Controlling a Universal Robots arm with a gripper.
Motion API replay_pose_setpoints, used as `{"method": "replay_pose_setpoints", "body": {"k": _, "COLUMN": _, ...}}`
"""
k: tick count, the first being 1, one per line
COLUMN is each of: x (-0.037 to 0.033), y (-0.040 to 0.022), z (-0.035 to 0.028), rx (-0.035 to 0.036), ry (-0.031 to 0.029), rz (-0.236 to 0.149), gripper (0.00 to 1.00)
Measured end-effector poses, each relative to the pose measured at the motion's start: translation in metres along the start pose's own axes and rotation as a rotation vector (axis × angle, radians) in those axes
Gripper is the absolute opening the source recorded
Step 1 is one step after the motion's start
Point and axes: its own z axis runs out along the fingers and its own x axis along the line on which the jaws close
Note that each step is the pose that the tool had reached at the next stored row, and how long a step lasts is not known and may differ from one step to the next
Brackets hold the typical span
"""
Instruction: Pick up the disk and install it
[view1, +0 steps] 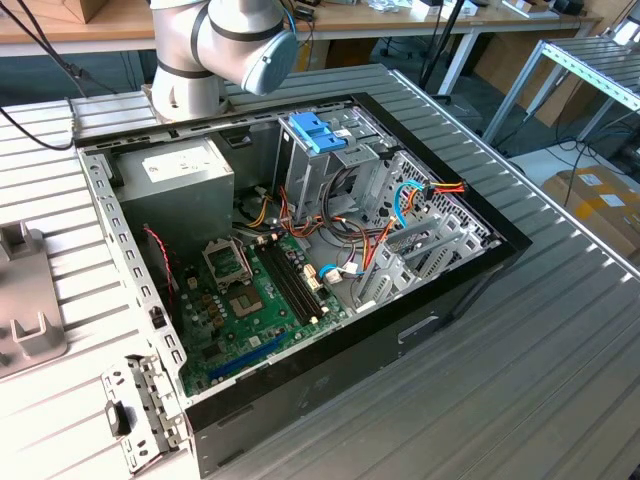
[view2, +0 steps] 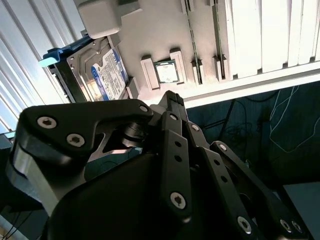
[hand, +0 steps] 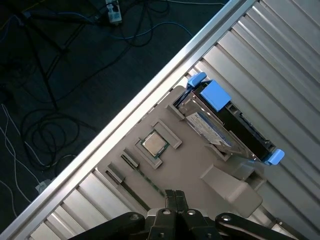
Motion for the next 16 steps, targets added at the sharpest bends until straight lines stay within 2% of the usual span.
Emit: {"method": "replay_pose_setpoints", "body": {"k": 16, "x": 0.0, "y": 0.0, "z": 0.0, "rx": -0.0015, "ry": 0.0028, "rz": -0.061, "gripper": 0.11}}
